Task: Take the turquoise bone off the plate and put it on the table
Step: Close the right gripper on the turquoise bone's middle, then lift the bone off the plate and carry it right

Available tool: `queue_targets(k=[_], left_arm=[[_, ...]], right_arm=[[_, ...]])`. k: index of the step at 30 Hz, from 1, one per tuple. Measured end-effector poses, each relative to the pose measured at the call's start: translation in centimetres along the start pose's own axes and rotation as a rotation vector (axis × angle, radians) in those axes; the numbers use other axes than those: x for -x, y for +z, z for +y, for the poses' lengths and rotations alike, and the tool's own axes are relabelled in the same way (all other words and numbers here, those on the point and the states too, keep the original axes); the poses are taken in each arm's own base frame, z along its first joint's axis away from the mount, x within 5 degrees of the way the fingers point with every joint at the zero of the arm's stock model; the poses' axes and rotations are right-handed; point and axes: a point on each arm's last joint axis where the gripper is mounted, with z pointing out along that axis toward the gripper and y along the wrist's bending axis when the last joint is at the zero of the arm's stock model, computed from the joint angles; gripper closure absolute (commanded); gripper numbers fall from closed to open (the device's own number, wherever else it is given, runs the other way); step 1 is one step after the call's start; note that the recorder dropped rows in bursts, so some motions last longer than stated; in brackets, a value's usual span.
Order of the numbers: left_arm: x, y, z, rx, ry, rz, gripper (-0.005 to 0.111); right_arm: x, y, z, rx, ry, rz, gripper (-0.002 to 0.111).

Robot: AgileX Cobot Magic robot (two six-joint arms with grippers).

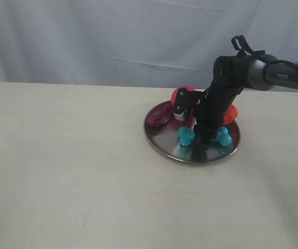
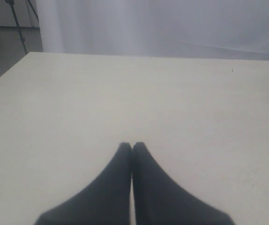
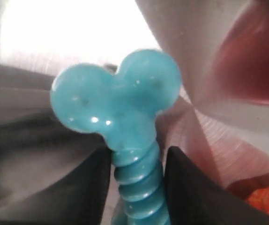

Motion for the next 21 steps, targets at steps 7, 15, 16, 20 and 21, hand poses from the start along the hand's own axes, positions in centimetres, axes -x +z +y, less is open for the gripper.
queue_targets(k=[7,15,16,20,21], left_arm=[[0.0,0.0,0.0,0.0,0.0,0.0,0.107],[0.0,0.0,0.0,0.0,0.0,0.0,0.107],[0.0,0.0,0.0,0.0,0.0,0.0,0.107],[0.0,0.0,0.0,0.0,0.0,0.0,0.107],[0.0,0.0,0.0,0.0,0.0,0.0,0.107]], right_arm=[[0.3,-0.4,0.1,-0.008,0.017,-0.005,0.109],[3.0,-10.7,-0.1,-0.179,0.189,-0.155,0.109],[3.0,-12.7,0.0,-0.208,0.228,-0.185,0.109],[1.8,-19.9,0.1,-0.314,0.377,-0.283,0.109],[1.2,-21.8,0.1,-0.341,0.422,-0.309,0.109]])
